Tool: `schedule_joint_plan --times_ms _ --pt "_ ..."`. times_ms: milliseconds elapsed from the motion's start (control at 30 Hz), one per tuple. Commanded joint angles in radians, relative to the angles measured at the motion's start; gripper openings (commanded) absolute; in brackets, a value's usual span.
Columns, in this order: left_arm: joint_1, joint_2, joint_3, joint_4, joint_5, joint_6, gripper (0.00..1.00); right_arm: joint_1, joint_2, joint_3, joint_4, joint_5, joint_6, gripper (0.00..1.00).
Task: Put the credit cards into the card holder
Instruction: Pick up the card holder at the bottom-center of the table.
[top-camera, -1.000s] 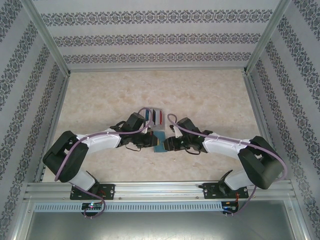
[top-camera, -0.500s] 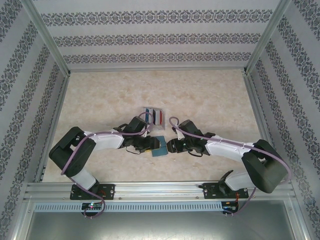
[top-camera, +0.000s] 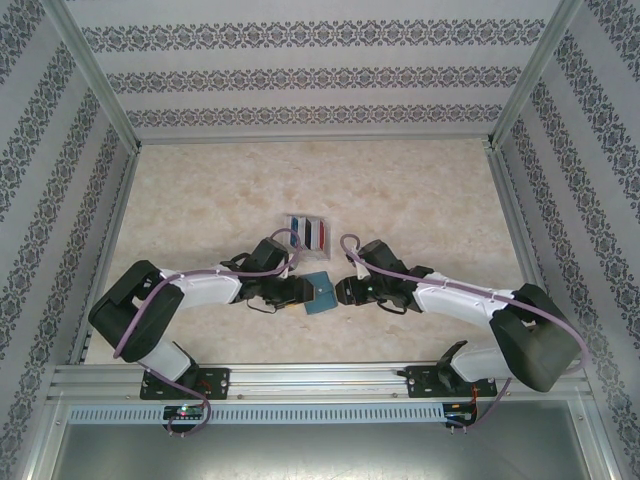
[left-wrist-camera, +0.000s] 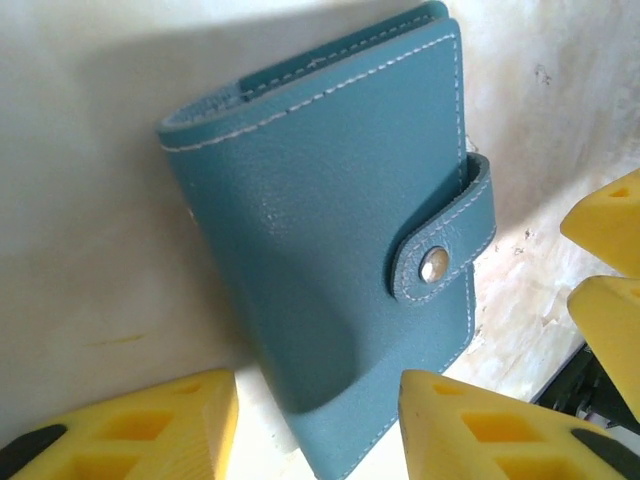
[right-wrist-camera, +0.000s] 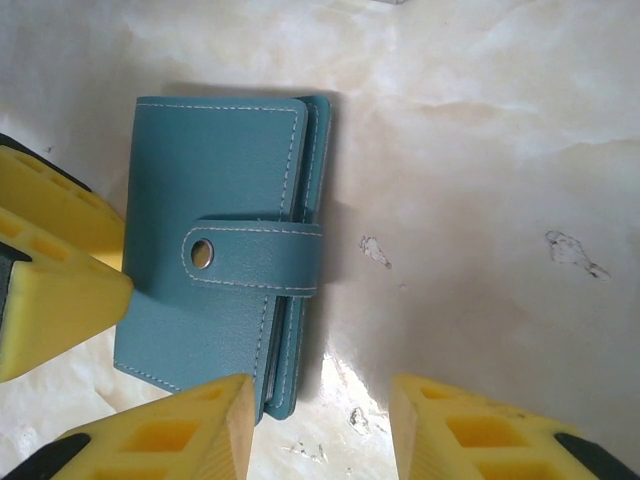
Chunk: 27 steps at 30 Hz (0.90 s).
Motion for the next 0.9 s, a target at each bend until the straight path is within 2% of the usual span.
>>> schedule_joint_plan --times_ms 0,100,167,300,533,667,767,867 --pt "-0.007 0.036 0.014 0.033 -0.028 0.017 0.38 0.011 0.047 0.023 0.041 -0.02 0.029 0.41" --pt "-0.002 0.07 0.032 0.049 0.004 0.034 0.1 0.015 0.106 0.025 0.094 -0.064 0.063 0.38" --pt "-0.001 0.083 0.039 0.054 0.019 0.03 0.0 0.024 0.116 0.03 0.097 -0.065 0.071 0.37" --pt "0.001 0.051 0.036 0.071 0.038 0.033 0.0 0.049 0.093 0.043 0.061 0.008 0.028 0.43" --pt "0.007 -0.016 0.088 -0.064 0.041 0.027 0.0 0.122 0.016 0.128 -0.127 0.215 -0.008 0.5" --pt "0.007 -0.002 0.109 -0.052 0.108 -0.031 0.0 0.156 0.053 0.164 -0.161 0.298 0.009 0.5" --pt "0.008 -0.008 0.107 -0.023 0.133 -0.061 0.0 0.162 0.115 0.179 -0.117 0.276 0.016 0.48" --pt "0.008 -0.032 0.091 0.002 0.141 -0.087 0.0 0.168 0.172 0.206 -0.116 0.305 0.046 0.4"
